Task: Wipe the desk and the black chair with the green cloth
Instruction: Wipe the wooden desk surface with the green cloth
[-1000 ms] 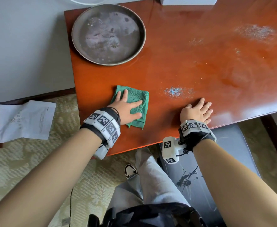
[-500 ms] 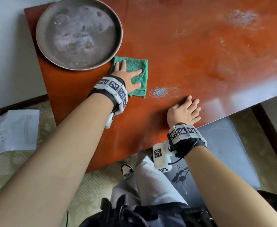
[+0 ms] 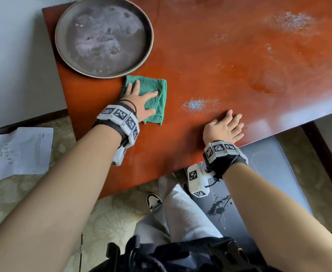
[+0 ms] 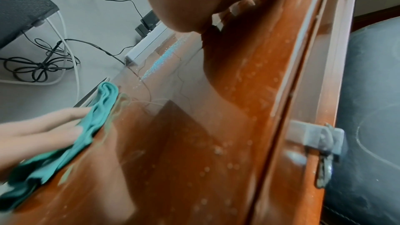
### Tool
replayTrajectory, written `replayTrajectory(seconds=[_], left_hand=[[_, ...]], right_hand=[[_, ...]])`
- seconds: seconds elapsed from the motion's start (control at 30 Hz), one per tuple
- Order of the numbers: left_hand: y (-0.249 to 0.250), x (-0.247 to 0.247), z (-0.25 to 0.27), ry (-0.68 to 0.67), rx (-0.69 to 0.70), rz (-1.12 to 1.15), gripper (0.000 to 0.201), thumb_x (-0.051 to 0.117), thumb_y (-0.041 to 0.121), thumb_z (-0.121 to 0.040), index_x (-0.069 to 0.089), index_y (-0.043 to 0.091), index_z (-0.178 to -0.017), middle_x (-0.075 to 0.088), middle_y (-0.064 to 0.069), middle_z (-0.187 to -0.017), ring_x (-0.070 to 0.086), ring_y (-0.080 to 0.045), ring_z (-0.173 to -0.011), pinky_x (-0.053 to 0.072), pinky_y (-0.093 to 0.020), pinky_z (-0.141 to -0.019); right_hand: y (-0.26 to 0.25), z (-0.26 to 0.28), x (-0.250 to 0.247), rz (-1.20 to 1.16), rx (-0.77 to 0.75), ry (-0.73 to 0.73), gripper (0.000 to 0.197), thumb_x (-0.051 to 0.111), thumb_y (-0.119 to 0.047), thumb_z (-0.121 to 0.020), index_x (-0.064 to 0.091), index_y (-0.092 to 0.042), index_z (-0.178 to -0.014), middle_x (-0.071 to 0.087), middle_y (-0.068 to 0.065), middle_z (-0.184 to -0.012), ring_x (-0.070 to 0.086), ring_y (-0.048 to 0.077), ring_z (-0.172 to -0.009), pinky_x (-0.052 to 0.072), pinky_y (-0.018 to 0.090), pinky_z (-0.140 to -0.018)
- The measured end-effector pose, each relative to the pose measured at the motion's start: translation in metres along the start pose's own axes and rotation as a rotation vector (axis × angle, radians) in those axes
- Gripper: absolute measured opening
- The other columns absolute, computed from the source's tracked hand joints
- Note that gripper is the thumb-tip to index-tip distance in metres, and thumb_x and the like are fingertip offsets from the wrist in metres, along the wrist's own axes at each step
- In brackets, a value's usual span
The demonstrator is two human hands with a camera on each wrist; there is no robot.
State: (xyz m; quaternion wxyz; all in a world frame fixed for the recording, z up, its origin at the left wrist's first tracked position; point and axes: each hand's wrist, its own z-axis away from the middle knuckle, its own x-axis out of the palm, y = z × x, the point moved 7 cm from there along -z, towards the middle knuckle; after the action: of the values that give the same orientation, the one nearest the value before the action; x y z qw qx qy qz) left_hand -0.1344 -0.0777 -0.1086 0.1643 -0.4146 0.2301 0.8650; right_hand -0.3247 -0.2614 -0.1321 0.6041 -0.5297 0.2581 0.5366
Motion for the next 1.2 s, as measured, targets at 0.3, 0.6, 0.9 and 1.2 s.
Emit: replayTrajectory(seconds=[0.3,0.6,0.9,1.2], left_hand=[[-0.060,0.023,0.058,0.026,-0.147,0.027,0.061,0.047,0.042,-0.095,0.014,0.046,-0.147,-0.016,-0.009,-0.158,-0.013,-0.032,-0.144,0.012,-0.049,-0.115],[-0.094,0.028,0.088,0.056,-0.265,0.085,0.062,0.049,0.042,-0.094,0.017,0.045,-0.147,-0.014,-0.011,-0.158,-0.011,-0.033,-0.145,0.013,-0.050,-0.115],[-0.115,0.010,0.070,0.112,-0.348,0.103,0.062,0.049,0.044,-0.094,0.016,0.046,-0.147,-0.013,-0.010,-0.158,-0.010,-0.032,-0.145,0.011,-0.053,-0.114],[-0.111,-0.009,0.040,0.124,-0.501,0.048,0.062,0.040,0.042,-0.097,0.005,0.044,-0.148,-0.013,-0.016,-0.157,-0.008,-0.039,-0.144,0.009,-0.061,-0.113]], right_hand=[[0.005,-0.002,-0.001,0.003,-0.069,-0.015,0.057,0.034,-0.026,-0.097,0.015,-0.021,-0.151,0.001,0.004,-0.160,0.001,0.027,-0.146,-0.004,0.044,-0.116],[0.006,-0.002,-0.004,-0.021,-0.074,-0.038,0.057,0.034,-0.027,-0.096,0.017,-0.022,-0.150,0.001,0.001,-0.160,0.000,0.024,-0.146,-0.004,0.043,-0.118],[0.007,-0.002,-0.001,-0.017,-0.081,-0.019,0.057,0.034,-0.027,-0.096,0.016,-0.024,-0.150,0.001,0.002,-0.160,0.000,0.025,-0.146,-0.003,0.046,-0.117],[0.006,-0.003,0.003,0.012,-0.067,-0.017,0.058,0.031,-0.028,-0.096,0.012,-0.024,-0.151,-0.002,0.002,-0.160,-0.003,0.025,-0.146,-0.004,0.048,-0.116]])
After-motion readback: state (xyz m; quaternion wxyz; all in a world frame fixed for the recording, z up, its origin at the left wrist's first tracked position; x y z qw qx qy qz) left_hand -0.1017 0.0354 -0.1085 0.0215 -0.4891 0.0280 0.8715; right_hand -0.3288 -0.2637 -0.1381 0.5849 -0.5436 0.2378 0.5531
